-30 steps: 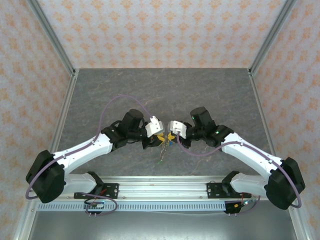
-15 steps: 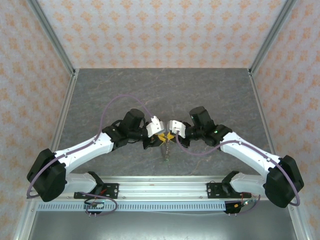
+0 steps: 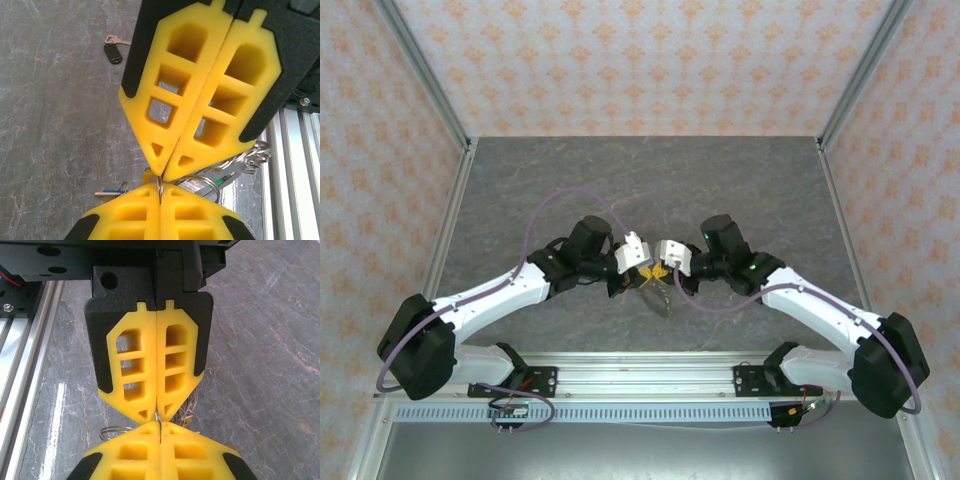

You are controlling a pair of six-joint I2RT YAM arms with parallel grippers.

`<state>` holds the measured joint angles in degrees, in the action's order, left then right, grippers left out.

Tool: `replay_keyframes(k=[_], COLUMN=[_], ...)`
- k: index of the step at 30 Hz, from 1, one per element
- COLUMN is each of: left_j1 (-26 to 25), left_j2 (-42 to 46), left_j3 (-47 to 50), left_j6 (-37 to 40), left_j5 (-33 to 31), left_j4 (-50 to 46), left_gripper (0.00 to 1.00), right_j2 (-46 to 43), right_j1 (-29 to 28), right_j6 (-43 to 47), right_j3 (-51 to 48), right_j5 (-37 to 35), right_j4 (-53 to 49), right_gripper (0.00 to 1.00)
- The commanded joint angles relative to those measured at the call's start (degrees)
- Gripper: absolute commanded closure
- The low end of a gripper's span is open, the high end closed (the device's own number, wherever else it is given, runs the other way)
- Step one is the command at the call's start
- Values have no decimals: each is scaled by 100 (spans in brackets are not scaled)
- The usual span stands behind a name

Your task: Put the keys on the keyring

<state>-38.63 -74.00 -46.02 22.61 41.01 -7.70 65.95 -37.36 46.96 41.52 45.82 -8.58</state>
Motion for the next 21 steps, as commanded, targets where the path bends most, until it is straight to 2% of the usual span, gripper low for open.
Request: replay_keyframes(k=[1, 8, 16, 21], left_j1=[-30, -30, -25, -30], left_j2=[230, 211, 244, 289], left_j3=[31, 94, 155, 241], left_j6=[-43, -209, -310, -410], left_j5=[-89, 120, 122, 73], left_j4=[282, 588, 676, 881], left_gripper=[100, 100, 100, 100], right_j2=[-131, -3, 144, 262], right_j1=[4, 198, 249, 265], right_j6=[-115, -605, -835, -983], right_j3=[-232, -731, -781, -920], right_j5=[-127, 64, 434, 217], right_j4=[334, 1289, 1545, 1635], right_gripper=[91, 87, 99, 100])
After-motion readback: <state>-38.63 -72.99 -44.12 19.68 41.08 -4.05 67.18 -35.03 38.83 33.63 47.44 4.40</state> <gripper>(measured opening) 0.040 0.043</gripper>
